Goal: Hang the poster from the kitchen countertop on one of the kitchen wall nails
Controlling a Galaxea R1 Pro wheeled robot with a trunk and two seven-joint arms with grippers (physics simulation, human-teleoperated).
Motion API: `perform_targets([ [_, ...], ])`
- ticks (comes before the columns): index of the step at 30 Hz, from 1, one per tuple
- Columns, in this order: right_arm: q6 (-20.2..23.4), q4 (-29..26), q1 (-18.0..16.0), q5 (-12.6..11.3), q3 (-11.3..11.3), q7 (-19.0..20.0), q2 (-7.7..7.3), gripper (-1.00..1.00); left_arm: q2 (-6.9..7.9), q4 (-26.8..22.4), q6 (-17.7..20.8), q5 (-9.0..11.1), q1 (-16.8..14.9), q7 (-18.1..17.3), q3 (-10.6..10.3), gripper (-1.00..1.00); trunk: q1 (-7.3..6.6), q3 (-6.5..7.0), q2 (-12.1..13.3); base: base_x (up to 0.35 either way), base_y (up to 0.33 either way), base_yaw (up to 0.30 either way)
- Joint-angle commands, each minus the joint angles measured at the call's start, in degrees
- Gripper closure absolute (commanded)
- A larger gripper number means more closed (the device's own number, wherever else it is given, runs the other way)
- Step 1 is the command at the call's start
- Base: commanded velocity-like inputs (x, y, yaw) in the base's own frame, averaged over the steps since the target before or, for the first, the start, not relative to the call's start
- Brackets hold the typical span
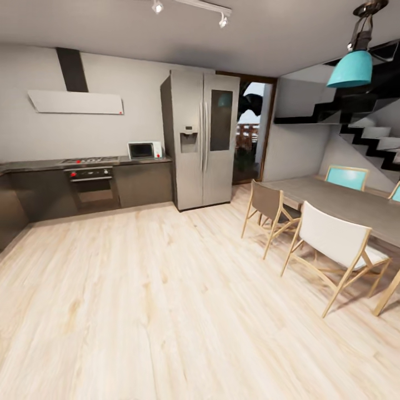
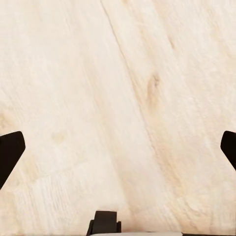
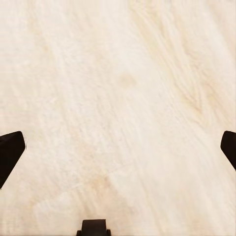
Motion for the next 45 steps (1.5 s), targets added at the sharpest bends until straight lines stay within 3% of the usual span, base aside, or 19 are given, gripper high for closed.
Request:
perform_targets([
  [1,-0.1,0.0,0.0,0.3,0.0,-0.2,0.0,-1.0,-0.06,0.0,-0.1,0.0,0.0,0.0,0.2,-1.0,0.0,-0.05,0.0,0.0,0.0,0.282],
  [26,-0.1,0.1,0.0,0.3,0.0,-0.2,0.0,-1.0,-0.05,-0.1,-0.1,0.0,0.0,0.0,0.8,-1.0,0.0,-0.05,0.0,0.005,0.0,0.282],
  [45,0.1,1.7,0.0,0.3,0.0,0.1,-0.12,-1.0,-0.05,-0.1,0.0,0.0,0.0,0.0,0.8,-1.0,0.0,-0.11,0.0,0.295,0.0,0.066],
])
